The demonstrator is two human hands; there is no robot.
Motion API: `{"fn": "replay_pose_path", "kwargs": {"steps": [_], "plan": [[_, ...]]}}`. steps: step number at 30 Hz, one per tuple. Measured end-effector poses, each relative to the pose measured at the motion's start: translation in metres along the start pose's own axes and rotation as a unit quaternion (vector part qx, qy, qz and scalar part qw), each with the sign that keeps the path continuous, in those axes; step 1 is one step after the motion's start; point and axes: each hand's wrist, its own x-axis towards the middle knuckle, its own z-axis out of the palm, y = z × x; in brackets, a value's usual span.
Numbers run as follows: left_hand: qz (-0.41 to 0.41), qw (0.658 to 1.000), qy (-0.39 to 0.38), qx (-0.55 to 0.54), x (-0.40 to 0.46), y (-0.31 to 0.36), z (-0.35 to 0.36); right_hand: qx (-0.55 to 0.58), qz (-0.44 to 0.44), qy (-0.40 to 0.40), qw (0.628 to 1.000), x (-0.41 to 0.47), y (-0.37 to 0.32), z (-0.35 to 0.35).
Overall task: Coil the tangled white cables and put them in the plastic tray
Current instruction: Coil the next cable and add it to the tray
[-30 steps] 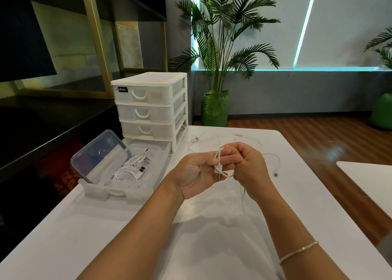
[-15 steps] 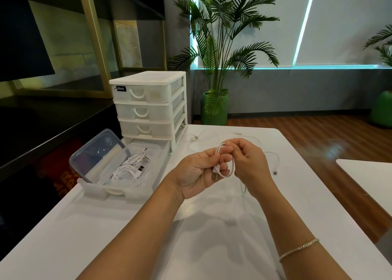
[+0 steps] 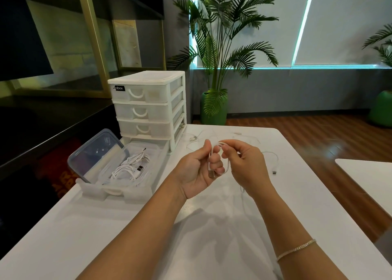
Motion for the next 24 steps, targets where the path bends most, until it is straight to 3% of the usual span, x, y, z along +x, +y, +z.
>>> {"fn": "replay_pose_path", "kwargs": {"steps": [6,17,24], "plan": [[-0.026,0.997,-0.069,-0.037,-0.0066,0.0027,-0.0026,0.042,0.003,-0.032,0.999,-0.0027,-0.001,0.003],[0.046,0.998,-0.006,-0.048,-0.002,-0.0004,0.0061,0.034,0.012,-0.024,0.999,-0.0017,0.0003,0.0036],[0.082,0.994,0.0,-0.069,-0.003,0.0092,0.0039,-0.046,-0.002,-0.035,0.998,-0.0029,0.002,0.0069]]}}
